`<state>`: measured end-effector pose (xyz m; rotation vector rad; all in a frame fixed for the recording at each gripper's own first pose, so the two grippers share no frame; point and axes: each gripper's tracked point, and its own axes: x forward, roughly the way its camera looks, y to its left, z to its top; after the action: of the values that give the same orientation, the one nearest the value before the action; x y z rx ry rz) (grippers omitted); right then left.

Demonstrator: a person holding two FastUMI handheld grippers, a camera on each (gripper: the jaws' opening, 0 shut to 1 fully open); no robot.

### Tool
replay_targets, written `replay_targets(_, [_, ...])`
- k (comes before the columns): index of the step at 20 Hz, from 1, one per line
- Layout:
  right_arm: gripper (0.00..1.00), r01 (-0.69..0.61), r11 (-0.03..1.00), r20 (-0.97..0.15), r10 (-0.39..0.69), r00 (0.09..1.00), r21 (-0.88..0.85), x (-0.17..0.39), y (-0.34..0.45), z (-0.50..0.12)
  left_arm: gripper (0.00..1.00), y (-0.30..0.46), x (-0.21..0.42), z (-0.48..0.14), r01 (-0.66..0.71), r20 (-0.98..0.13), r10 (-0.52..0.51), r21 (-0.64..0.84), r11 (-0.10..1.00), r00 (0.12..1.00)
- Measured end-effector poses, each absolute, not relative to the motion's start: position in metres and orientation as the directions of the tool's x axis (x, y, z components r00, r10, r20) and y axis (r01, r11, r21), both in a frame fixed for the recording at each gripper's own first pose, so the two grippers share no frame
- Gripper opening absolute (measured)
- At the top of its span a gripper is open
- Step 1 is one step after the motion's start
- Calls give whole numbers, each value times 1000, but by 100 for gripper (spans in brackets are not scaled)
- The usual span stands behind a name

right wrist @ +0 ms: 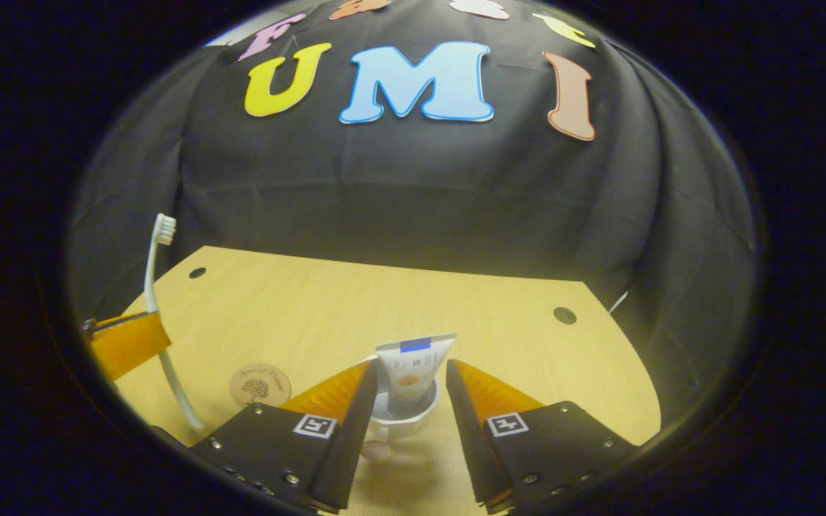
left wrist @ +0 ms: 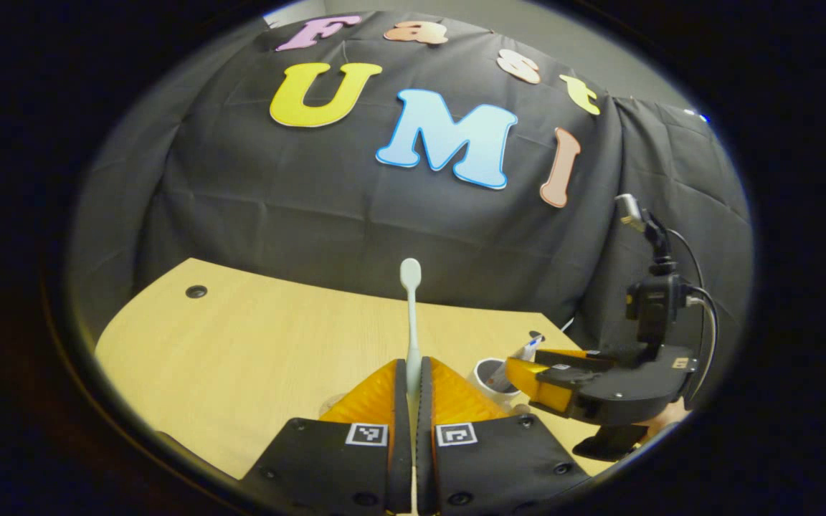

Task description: Put the toothbrush and toothpaste on the desktop into the cup, then pick up the cup and place it on the coaster on the desktop.

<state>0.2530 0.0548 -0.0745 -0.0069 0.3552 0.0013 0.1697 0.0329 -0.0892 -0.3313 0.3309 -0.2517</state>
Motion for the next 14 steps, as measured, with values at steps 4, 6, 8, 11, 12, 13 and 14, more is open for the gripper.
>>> replay_targets(4, [60,40,999,-254,-38,966,2,221,38,-37,10,22,191,-70,213,-178,-302,-397,893,936])
replay_targets(6, [60,65,998,-221,-58,974,25,203,28,-26,10,16,199,-59,234,-118,-308,-419,877,944])
replay_targets(8, [60,81,996,-204,-70,976,44,185,21,-22,10,12,209,-47,255,-66,-314,-440,861,947])
replay_targets(11, [60,161,986,-221,-148,964,38,162,3,-35,10,1,220,-38,291,-9,-332,-461,838,943])
replay_targets(12, [60,178,983,-228,-163,960,46,155,0,-39,10,-2,224,-36,303,4,-340,-464,833,941])
replay_targets(13, [63,189,981,-235,-172,957,50,149,-1,-44,11,-4,229,-36,307,12,-341,-465,830,940])
replay_targets(14, [60,195,980,-239,-179,954,45,144,-3,-47,10,-6,233,-36,312,18,-344,-470,826,939])
